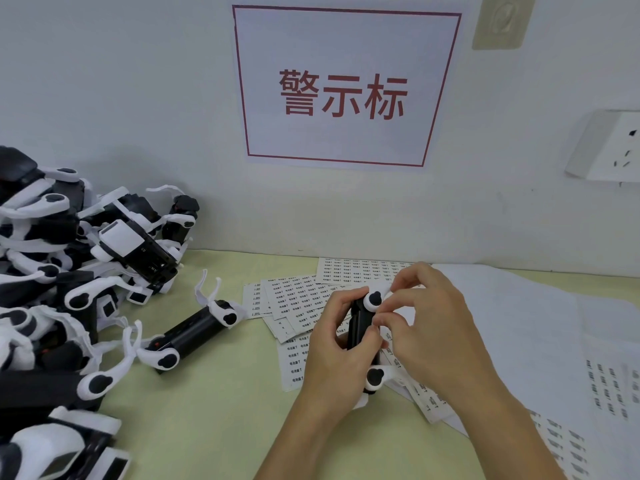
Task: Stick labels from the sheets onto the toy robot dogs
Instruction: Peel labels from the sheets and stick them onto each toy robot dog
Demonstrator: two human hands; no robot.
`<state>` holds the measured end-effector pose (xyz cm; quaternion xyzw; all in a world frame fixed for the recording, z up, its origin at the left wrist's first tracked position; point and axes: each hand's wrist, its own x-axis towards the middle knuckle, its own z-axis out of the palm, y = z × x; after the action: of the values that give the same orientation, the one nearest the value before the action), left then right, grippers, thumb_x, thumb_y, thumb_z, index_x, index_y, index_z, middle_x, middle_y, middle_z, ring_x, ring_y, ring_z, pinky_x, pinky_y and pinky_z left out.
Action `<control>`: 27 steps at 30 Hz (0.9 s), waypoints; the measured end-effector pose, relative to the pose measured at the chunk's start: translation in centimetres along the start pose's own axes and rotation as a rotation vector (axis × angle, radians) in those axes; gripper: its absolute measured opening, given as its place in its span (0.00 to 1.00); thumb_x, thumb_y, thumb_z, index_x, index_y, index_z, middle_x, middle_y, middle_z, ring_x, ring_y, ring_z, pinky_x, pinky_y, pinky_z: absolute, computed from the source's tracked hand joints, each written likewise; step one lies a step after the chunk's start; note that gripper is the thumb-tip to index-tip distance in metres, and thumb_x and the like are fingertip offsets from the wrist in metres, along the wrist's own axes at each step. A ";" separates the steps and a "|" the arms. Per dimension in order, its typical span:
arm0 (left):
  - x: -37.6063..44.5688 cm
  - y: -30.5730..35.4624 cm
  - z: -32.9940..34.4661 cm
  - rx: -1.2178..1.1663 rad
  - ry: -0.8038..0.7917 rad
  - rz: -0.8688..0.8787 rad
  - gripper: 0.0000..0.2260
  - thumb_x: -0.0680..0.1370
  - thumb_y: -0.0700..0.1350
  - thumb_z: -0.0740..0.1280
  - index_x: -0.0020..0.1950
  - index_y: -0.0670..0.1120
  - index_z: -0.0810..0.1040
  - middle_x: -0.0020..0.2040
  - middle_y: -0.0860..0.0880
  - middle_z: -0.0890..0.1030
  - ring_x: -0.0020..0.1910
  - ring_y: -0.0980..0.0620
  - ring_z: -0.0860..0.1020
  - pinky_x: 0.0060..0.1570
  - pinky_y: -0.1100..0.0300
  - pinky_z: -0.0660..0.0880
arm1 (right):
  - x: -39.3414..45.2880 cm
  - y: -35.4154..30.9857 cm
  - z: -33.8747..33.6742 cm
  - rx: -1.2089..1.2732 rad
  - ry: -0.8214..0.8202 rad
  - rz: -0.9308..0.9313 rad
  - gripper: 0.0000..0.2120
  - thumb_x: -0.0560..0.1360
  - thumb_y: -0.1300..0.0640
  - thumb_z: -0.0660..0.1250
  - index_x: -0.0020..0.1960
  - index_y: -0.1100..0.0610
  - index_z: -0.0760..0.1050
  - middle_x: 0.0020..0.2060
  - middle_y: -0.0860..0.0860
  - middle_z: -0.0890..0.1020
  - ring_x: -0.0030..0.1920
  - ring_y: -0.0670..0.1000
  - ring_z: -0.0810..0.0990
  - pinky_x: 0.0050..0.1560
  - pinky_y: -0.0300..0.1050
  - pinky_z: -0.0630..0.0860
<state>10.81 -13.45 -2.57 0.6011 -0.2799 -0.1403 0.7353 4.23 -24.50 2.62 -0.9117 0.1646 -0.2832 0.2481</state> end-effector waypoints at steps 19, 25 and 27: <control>-0.1 0.5 0.0 -0.032 0.010 0.000 0.15 0.73 0.42 0.66 0.57 0.56 0.77 0.51 0.54 0.83 0.41 0.56 0.82 0.42 0.63 0.79 | -0.2 -0.2 1.1 -0.023 0.073 0.062 0.09 0.71 0.58 0.73 0.36 0.45 0.79 0.44 0.38 0.72 0.54 0.32 0.68 0.42 0.27 0.65; 0.0 0.4 0.0 -0.033 0.014 0.002 0.15 0.73 0.42 0.66 0.57 0.56 0.77 0.52 0.54 0.82 0.41 0.56 0.81 0.43 0.62 0.79 | -0.2 -0.1 1.3 -0.005 0.093 0.056 0.11 0.71 0.58 0.73 0.35 0.44 0.79 0.44 0.39 0.73 0.52 0.34 0.69 0.40 0.29 0.64; 0.0 0.3 0.0 -0.041 0.019 0.004 0.15 0.73 0.41 0.66 0.58 0.54 0.77 0.53 0.53 0.83 0.42 0.56 0.82 0.43 0.63 0.78 | -0.3 -0.1 1.5 0.007 0.106 0.054 0.11 0.71 0.59 0.73 0.36 0.44 0.79 0.44 0.39 0.73 0.53 0.33 0.69 0.40 0.29 0.64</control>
<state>10.77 -13.35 -2.30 0.5867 -0.2711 -0.1386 0.7504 4.93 -23.76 1.52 -0.8898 0.2010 -0.3248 0.2495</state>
